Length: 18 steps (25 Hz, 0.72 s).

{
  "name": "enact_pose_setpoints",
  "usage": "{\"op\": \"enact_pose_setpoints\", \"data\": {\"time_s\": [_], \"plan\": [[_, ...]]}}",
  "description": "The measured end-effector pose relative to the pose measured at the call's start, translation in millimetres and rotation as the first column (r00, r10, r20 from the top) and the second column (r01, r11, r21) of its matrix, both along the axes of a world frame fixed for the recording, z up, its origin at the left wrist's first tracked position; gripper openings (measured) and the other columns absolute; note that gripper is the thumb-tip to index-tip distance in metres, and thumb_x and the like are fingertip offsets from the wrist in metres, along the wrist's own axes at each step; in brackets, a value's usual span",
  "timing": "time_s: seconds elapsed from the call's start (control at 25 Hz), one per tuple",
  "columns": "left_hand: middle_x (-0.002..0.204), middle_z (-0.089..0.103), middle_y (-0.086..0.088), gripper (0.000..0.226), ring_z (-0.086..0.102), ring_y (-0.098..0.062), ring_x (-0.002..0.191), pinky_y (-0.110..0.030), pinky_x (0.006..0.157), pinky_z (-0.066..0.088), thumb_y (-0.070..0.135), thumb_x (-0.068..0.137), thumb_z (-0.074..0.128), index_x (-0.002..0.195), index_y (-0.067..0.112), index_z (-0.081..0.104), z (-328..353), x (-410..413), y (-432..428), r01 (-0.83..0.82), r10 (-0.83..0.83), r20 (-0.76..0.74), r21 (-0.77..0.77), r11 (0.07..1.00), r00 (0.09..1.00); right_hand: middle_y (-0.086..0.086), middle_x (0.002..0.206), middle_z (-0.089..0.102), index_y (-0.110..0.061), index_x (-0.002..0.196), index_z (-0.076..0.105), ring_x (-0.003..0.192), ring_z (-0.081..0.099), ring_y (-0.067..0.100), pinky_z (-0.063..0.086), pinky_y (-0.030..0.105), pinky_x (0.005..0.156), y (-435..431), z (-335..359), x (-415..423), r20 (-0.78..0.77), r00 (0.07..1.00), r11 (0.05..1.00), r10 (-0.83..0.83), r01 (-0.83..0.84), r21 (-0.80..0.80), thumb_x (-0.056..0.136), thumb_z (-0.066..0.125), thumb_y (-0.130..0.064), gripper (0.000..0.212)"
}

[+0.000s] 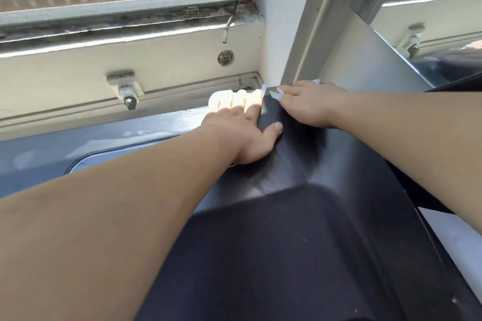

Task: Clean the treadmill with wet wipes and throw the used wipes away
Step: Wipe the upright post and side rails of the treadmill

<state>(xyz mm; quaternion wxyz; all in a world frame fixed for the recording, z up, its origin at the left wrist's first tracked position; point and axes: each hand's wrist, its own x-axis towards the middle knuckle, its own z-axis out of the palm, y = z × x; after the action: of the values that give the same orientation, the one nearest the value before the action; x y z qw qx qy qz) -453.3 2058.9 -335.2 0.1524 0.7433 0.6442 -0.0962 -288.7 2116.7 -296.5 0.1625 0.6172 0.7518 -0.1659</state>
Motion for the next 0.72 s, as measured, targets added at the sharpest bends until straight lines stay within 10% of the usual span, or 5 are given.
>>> {"op": "enact_pose_setpoints", "data": {"time_s": [0.28, 0.48, 0.72], "plan": [[0.162, 0.024, -0.011, 0.107, 0.021, -0.035, 0.149, -0.05, 0.12, 0.016, 0.093, 0.076, 0.01, 0.162, 0.031, -0.007, 5.3, 4.1, 10.5, -0.002, 0.003, -0.067, 0.018, 1.0, 0.998, 0.008, 0.165, 0.028, -0.03, 0.157, 0.029, 0.153, 0.021, 0.028, 0.017, 0.046, 0.123, 11.8, -16.7, 10.3, 0.081, 0.996, 0.996, -0.02, 0.013, 0.093, 0.101, 0.009, -0.055, 0.065], [0.167, 0.016, -0.014, 0.107, 0.018, -0.037, 0.152, -0.051, 0.121, 0.016, 0.094, 0.077, 0.009, 0.161, 0.03, -0.009, 7.9, 9.9, 7.2, -0.064, 0.064, -0.11, 0.002, 0.998, 0.992, 0.022, 0.168, 0.003, -0.017, 0.163, 0.004, 0.157, 0.003, 0.033, 0.005, 0.047, 0.126, -20.8, -30.0, 21.8, 0.14, 0.971, 0.966, -0.195, 0.165, 0.201, 0.097, 0.005, -0.067, 0.083], [0.171, -0.007, -0.01, 0.072, 0.0, -0.035, 0.156, -0.053, 0.124, 0.001, 0.057, 0.103, 0.01, 0.162, 0.021, -0.014, 2.3, 43.9, -23.7, -0.011, 0.012, -0.036, 0.034, 0.999, 0.999, 0.009, 0.17, -0.011, -0.02, 0.163, -0.002, 0.157, -0.012, 0.021, -0.004, 0.041, 0.127, -92.4, -26.4, 43.4, -0.01, 0.999, 0.981, -0.041, 0.042, 0.191, 0.102, 0.012, -0.055, 0.071]]}}
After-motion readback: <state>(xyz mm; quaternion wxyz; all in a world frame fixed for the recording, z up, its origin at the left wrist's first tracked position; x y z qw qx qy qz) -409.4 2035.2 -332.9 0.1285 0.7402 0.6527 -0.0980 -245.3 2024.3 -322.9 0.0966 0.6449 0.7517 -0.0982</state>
